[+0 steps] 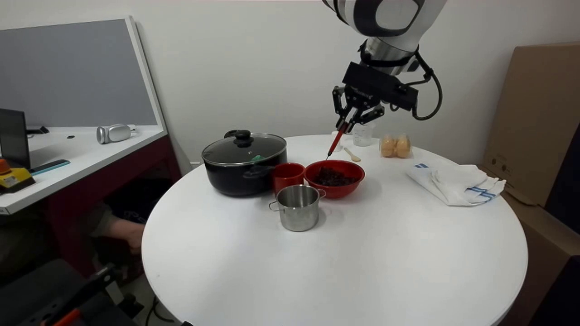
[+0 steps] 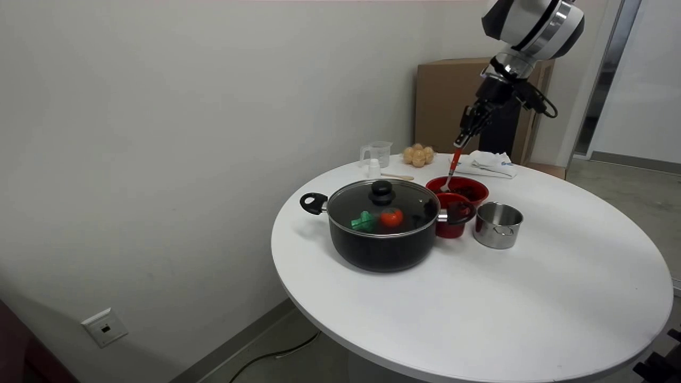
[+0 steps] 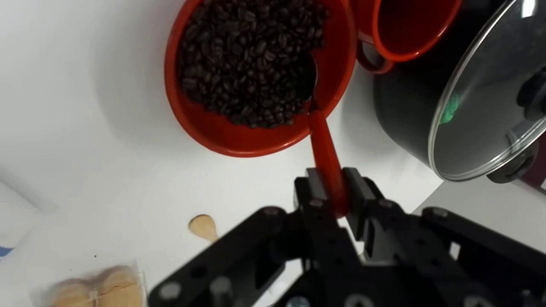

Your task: Remove the spoon from the cup and stir in the bowl

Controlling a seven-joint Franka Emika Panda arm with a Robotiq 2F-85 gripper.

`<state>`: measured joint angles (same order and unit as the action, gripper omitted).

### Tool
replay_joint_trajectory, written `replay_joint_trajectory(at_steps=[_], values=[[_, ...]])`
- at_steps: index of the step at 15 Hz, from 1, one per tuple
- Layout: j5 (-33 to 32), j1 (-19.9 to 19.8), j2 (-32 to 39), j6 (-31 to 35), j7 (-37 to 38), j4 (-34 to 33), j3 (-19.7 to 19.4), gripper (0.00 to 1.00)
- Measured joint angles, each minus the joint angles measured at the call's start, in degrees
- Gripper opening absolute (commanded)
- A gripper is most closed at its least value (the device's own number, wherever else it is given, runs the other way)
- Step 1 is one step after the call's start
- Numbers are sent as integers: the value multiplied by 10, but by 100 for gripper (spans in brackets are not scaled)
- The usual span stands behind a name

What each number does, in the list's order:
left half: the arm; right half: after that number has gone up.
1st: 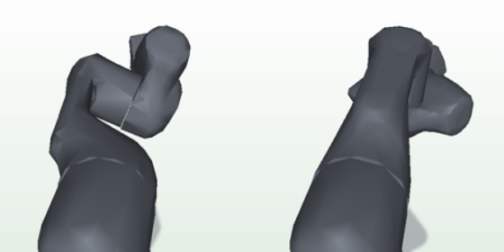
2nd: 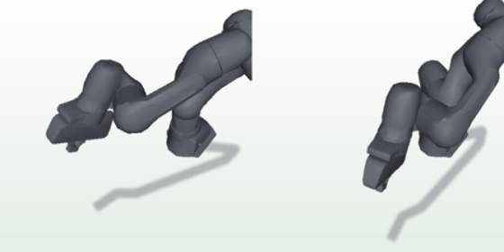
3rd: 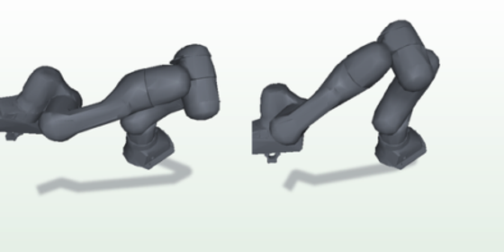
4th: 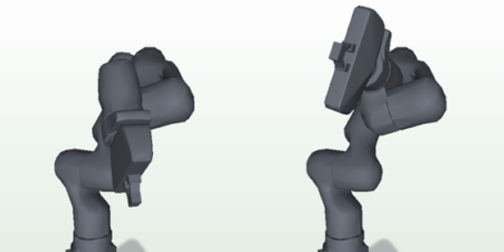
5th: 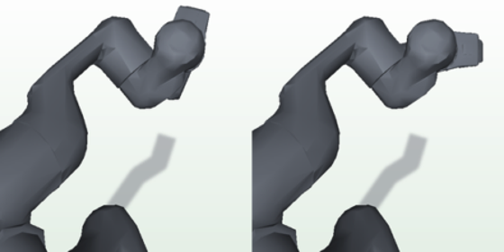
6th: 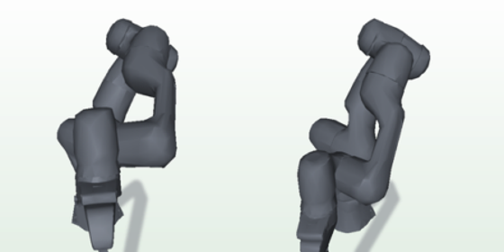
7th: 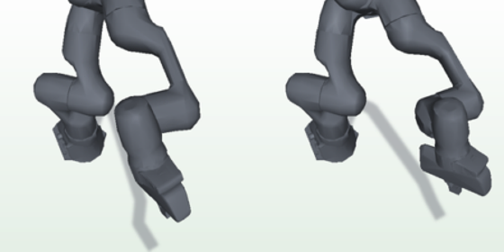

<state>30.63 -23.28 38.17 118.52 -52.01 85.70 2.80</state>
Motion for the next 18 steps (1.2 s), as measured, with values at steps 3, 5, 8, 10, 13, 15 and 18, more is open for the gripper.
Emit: replay_joint_trajectory(at_steps=[3, 5, 8, 10, 13, 15, 18], values=[[-5, -3, 0, 12, -2, -3, -2, 4], [-10, -4, 0, 23, -6, -4, -4, 4], [-17, -6, -1, 37, -10, -4, -8, 4], [-19, -10, -1, 44, -11, -4, -11, 4], [-20, -19, -1, 50, -11, -4, -14, 4], [-20, -26, -3, 51, -12, -4, -16, 4], [-20, -32, -6, 51, -12, -4, -16, 4]])
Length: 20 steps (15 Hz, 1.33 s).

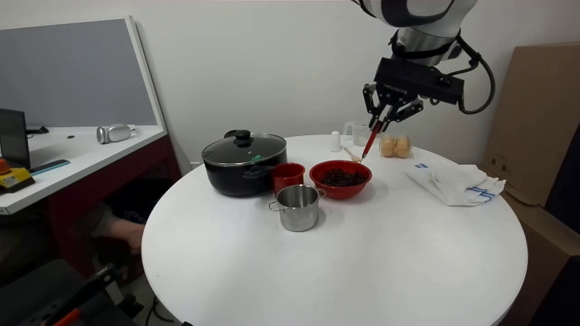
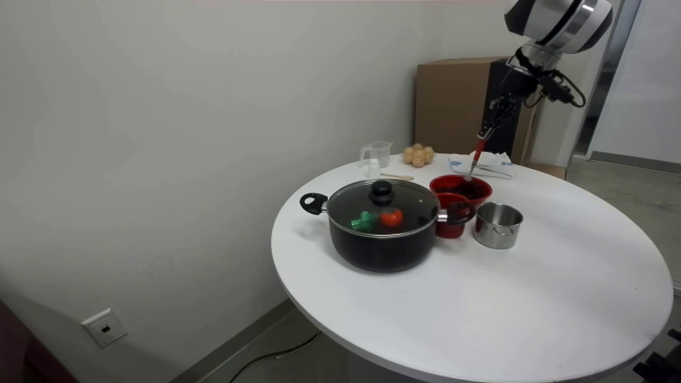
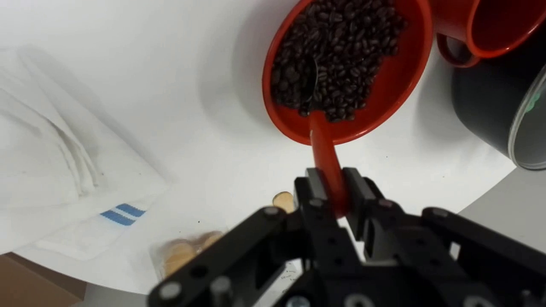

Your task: Remove the spoon from the cup and stir in the bowl

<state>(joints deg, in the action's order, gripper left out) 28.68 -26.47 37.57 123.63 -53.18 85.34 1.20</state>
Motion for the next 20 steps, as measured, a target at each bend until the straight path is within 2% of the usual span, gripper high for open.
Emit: replay_joint_trajectory(at_steps=[6, 20], values=[[-1, 6, -3, 0, -1, 5, 3, 4], [-8, 48, -21, 2, -9, 43, 14, 4]])
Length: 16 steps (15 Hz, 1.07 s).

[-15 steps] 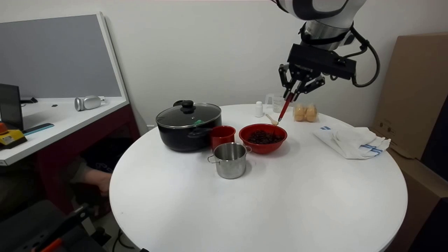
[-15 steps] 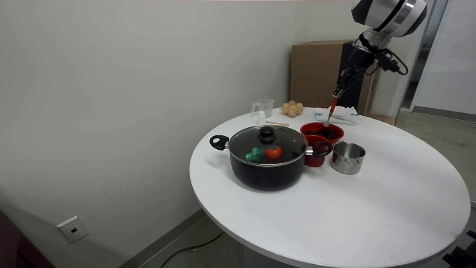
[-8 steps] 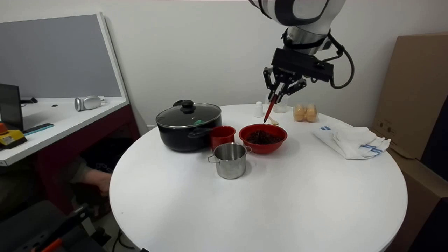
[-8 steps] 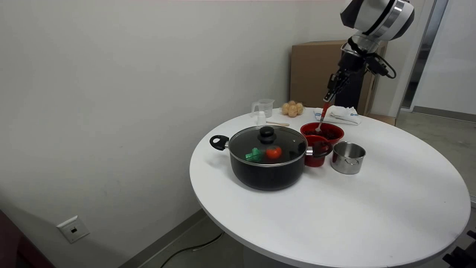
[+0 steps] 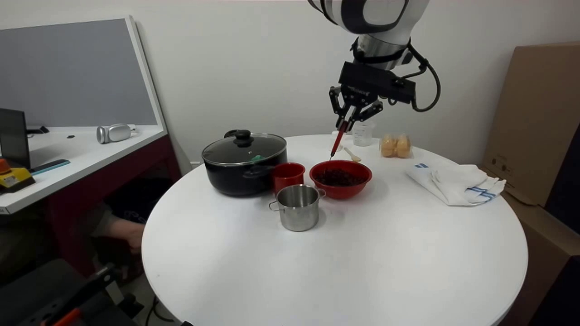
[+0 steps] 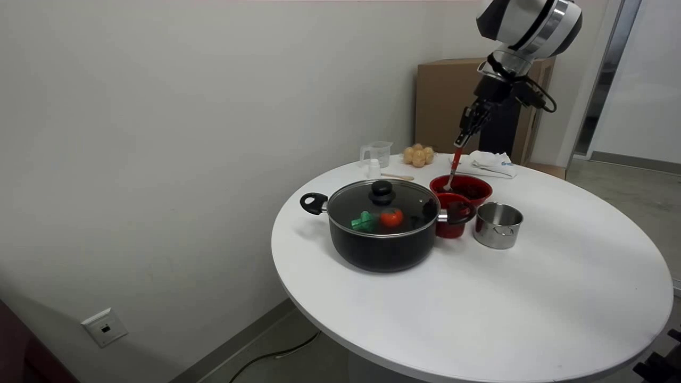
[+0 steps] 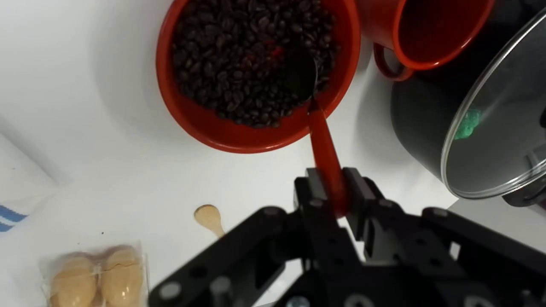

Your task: Remove the spoon from the cup and stir in the bowl

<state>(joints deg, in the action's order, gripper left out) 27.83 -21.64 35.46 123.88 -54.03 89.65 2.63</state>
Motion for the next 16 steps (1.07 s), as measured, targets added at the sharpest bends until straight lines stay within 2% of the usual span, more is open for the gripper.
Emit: replay_joint_trajectory(at_steps=[9, 16], values=[[-18, -5, -3, 42, 0, -4, -10, 4], [-20, -12, -11, 49, 0, -3, -13, 4]])
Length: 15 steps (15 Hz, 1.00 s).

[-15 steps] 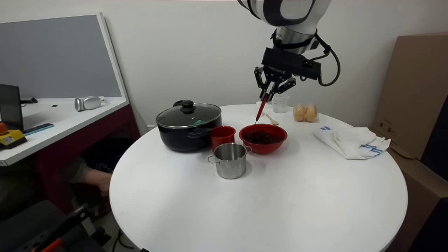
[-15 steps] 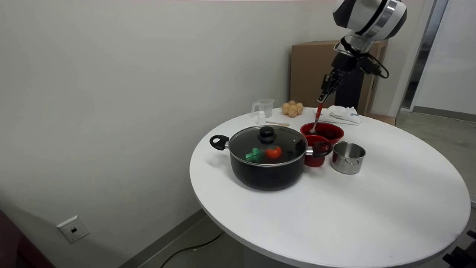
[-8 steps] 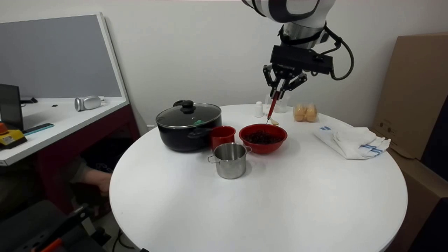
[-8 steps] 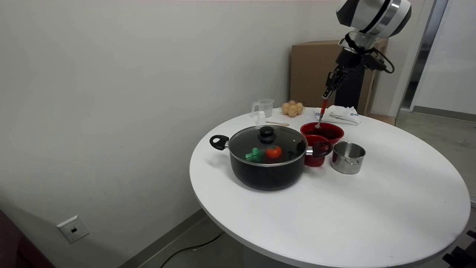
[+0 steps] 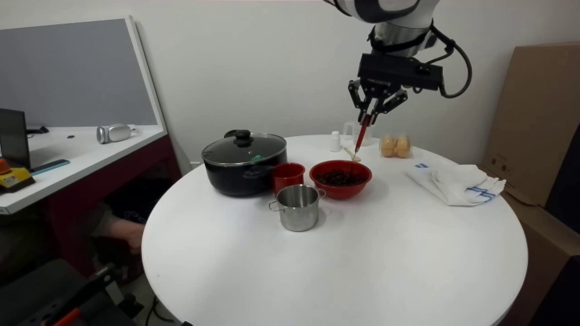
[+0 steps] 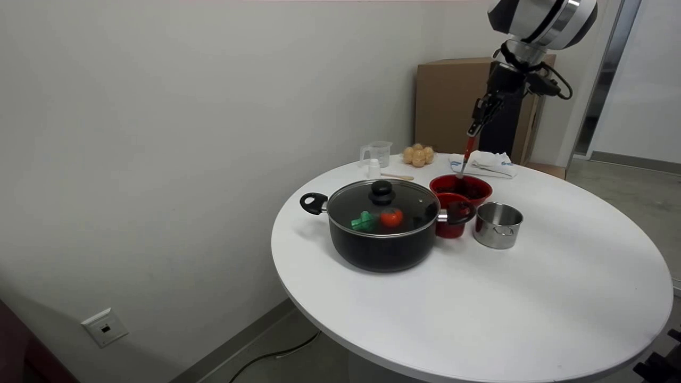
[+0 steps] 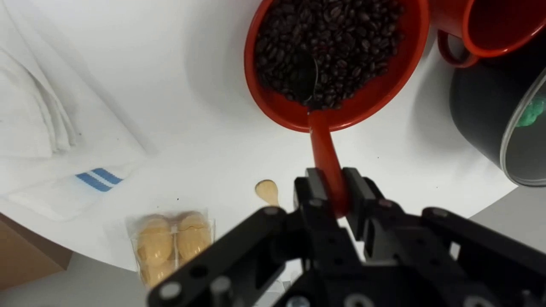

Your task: Remove the spoon from the cup and stir in the bowl

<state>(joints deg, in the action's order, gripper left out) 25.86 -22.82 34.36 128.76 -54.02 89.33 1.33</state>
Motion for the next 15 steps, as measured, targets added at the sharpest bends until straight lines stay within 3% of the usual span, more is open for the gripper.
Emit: replay_joint_trajectory(at_steps=[10, 15], values=[[25, 15, -86, -6, 1, 30, 28, 4], [42, 30, -133, -73, 29, 63, 30, 4]])
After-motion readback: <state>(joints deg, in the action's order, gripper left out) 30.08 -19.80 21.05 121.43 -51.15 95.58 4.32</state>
